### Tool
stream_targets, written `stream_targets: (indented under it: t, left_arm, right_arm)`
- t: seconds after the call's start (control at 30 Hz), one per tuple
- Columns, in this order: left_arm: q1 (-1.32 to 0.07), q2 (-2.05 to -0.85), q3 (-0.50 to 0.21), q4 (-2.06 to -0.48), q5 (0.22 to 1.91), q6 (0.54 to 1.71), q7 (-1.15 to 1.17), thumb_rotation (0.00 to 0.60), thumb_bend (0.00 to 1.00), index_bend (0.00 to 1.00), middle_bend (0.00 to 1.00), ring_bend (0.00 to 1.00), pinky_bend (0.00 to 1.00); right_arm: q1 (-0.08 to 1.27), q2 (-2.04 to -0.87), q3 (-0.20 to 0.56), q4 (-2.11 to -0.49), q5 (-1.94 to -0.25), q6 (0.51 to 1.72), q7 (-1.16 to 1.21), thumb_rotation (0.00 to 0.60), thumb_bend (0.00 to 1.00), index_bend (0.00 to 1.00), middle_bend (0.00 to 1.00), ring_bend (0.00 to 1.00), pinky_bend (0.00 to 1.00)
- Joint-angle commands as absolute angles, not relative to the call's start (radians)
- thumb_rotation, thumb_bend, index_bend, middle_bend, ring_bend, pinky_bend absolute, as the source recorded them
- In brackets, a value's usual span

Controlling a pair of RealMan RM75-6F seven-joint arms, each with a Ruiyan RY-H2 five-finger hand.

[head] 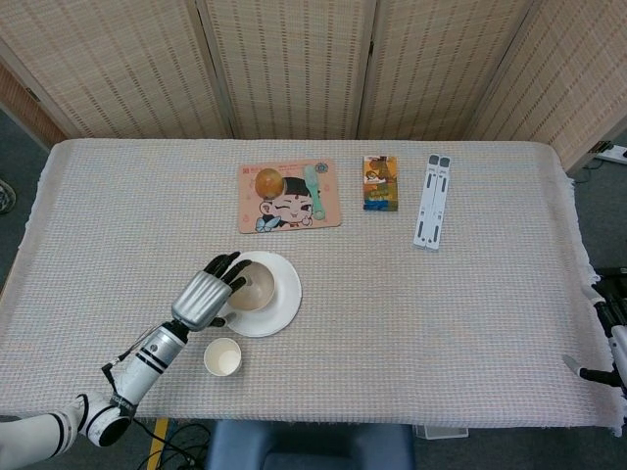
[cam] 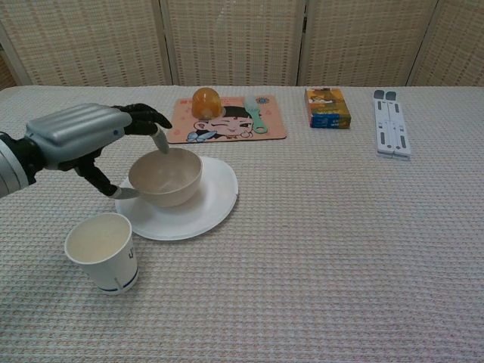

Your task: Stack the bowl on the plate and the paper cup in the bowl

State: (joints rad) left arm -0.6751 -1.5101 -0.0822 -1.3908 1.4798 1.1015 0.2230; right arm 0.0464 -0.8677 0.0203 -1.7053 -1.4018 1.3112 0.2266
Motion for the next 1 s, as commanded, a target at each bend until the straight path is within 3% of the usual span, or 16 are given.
stream_targets:
  t: [0.03,0.33,0.77,1.0]
  left_arm:
    - [-0.661,-1.421,-0.116,-1.494,1.45,1.124,0.234,0.6,0.23,0.32,0.15,0.0,0.16]
    - [-0.635,-1.177,-0.136,-1.785,1.312,1.059,0.285,0.6,0.23,0.27,0.15,0.0,0.16]
    - [-0.494,-0.963,-0.009,-2.049,1.254,1.113,0.35,0.6,0.23,0.22,0.13,0.0,0.16]
    - [-0.435,-0.941,0.051,-2.106,1.271,1.142,0.394,0.6,0.22,0.2,0.12,0.0,0.16]
  right_arm:
    - [0.048,-0.869,0.02,-1.708,-1.401,1.309,0.22,0.6,0.2,0.0,0.0,0.0,0.0]
    - [0.058,-0.876,0.023,-1.711,-1.382,1.288,0.195,0.6,0.2,0.0,0.0,0.0,0.0]
    - [0.06,-0.878,0.022,-1.719,-1.38,1.285,0.18,0.6,0.2,0.0,0.0,0.0,0.0]
    - [0.062,-0.879,0.019,-1.723,-1.388,1.284,0.177,0.6,0.2,0.0,0.0,0.0,0.0]
